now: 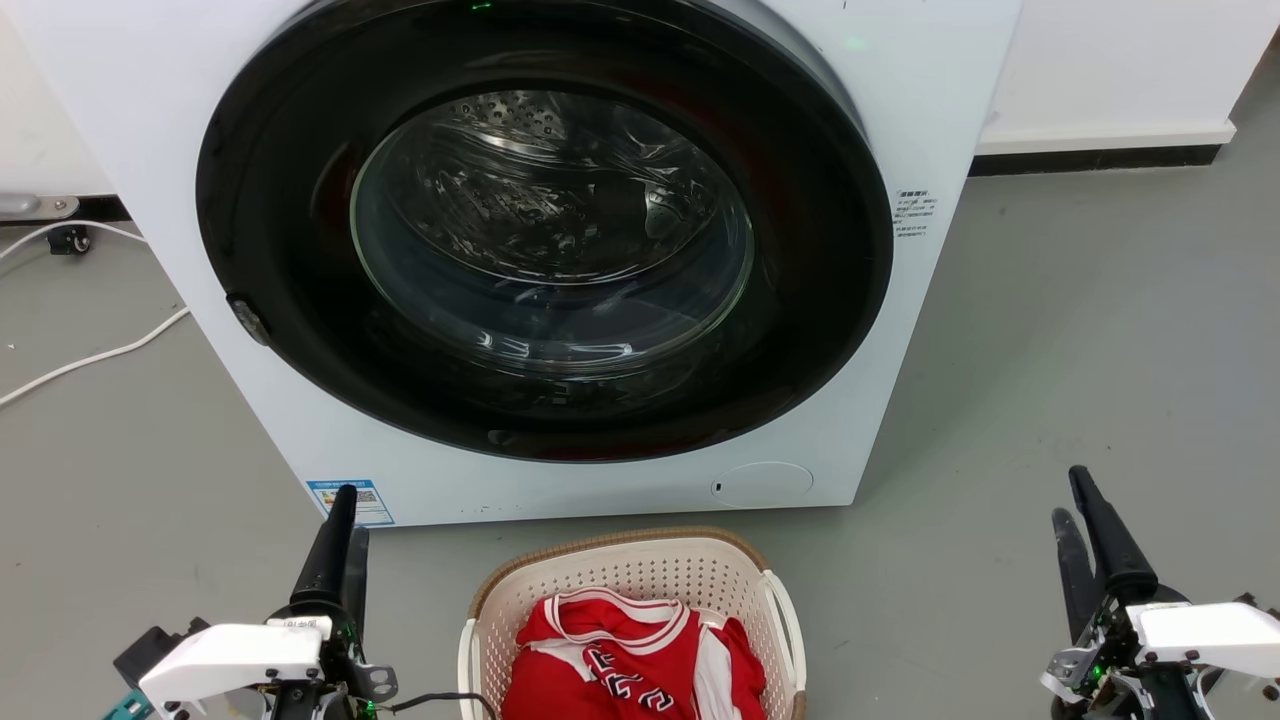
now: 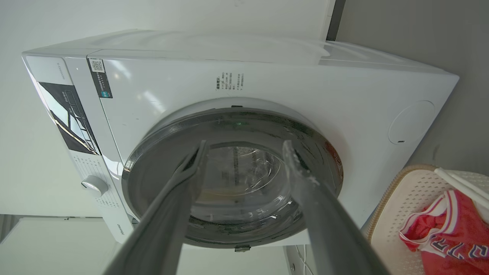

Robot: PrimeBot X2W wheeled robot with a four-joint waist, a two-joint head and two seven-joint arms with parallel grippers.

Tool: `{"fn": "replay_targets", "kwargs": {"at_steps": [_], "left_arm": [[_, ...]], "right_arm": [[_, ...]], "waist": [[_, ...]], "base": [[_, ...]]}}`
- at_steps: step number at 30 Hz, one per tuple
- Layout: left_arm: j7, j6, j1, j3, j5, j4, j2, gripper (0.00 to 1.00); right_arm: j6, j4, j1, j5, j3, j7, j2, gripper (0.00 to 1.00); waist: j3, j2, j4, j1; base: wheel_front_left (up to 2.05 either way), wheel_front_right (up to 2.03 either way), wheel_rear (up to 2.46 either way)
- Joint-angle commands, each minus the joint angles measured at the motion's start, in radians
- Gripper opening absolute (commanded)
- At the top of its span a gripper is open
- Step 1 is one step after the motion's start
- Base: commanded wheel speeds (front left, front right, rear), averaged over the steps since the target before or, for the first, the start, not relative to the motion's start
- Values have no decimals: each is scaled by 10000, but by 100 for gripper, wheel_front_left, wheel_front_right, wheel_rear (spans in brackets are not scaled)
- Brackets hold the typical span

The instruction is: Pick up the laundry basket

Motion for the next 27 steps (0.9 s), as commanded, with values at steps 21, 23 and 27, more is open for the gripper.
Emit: {"fn": "replay_targets", "kwargs": {"at_steps": [21, 23, 27], "left_arm": [[-954, 341, 59, -174, 4011, -1334, 39, 100], [-1029, 425, 91, -266, 4442, -1424, 39, 100], [-1179, 605, 147, -417, 5175, -1586, 41, 100]], "right_arm": [[0, -1777, 158, -5074, 378, -958, -31, 100], [0, -1889, 199, -5508, 441, -1037, -31, 100], [0, -2099, 277, -6445, 575, -1180, -33, 100]], "waist": [[42, 0, 29, 1], [42, 0, 30, 1], [39, 0, 33, 1]], "base": [[0, 0, 0], [0, 0, 0], [0, 0, 0]]}}
